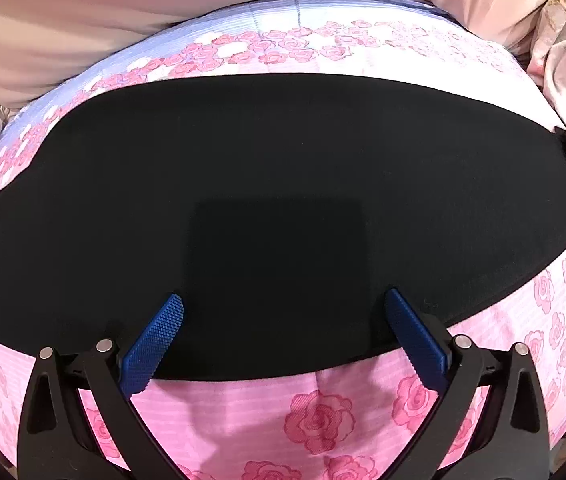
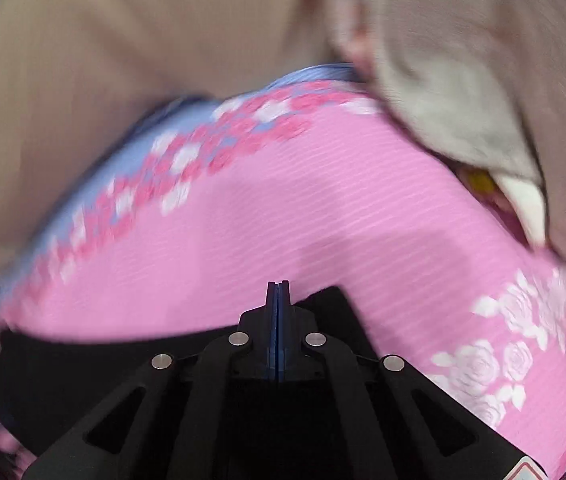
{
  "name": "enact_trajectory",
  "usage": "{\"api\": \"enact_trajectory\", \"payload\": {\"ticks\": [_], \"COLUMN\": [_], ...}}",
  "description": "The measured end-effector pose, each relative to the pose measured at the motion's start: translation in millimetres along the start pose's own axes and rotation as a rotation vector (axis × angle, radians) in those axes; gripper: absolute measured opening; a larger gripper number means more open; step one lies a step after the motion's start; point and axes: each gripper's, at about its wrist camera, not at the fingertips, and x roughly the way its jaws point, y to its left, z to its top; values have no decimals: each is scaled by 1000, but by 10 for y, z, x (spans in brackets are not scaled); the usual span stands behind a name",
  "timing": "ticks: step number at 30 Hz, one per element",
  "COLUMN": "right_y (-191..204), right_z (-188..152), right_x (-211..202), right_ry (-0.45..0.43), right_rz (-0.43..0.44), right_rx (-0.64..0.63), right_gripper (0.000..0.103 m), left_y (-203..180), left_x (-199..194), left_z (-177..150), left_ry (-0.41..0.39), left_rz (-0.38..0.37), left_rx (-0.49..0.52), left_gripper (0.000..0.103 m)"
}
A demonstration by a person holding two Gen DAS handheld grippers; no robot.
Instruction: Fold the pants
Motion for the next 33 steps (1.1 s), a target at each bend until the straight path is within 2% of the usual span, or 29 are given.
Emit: {"api": "enact_trajectory", "payload": {"ticks": [2, 3, 4, 5, 8, 12, 13, 14, 15, 17, 20, 22, 25, 27, 28, 29, 33], "right_y": [18, 4, -36, -73, -134, -102, -61, -35, -13, 32, 67, -8, -29, 0, 5, -10, -121], "right_z": [-94, -172, -304, -416, -723, -885, -911, -901, -896, -866, -792, -825, -852, -866, -878, -897, -909], "right_x": [-375, -513, -669, -748, -831, -698, -640, -599, -538, -567, -771, -561, -633, -846, -892, -930, -721], "right_ry": [-91, -106, -116, -108, -62, -12, 1, 12, 27, 19, -39, 39, 29, -31, -44, -54, 19], "right_rz": [-151, -176, -176, -174, -178, -164, -153, -161, -186, -209, -238, -244, -203, -208, -201, -190, -175], "right_rx": [-63, -77, -73, -65, -50, -60, -69, -80, -95, -106, -113, -116, -81, -46, -39, -17, 59], "right_gripper": [25, 33, 51, 54, 54, 53, 47, 28, 17, 8, 8, 11, 21, 45, 64, 68, 68], "left_y": [-18, -33, -46, -60, -111, -173, -177, -173, -162, -118, 25, 155, 283, 352, 376, 399, 474], "left_x": [-47, -64, -90, -117, -198, -241, -245, -252, -262, -291, -331, -339, -294, -296, -303, -308, -306], "left_z": [-8, -7, -2, 7, 47, 79, 74, 63, 37, -11, -33, -42, -35, -46, -55, -60, -63], "left_ry": [-21, -32, -46, -62, -111, -133, -129, -126, -123, -121, -126, -131, -116, -116, -120, -125, -132], "left_rz": [7, 10, 8, 3, -11, -22, -25, -28, -32, -23, -6, -7, -10, -9, -12, -15, -18], "left_rx": [10, 16, 22, 29, 39, 55, 56, 56, 56, 48, 17, -16, -49, -63, -66, -68, -88], "left_gripper": [98, 98, 98, 98, 98, 98, 98, 98, 98, 98, 98, 98, 98, 98, 98, 98, 98]}}
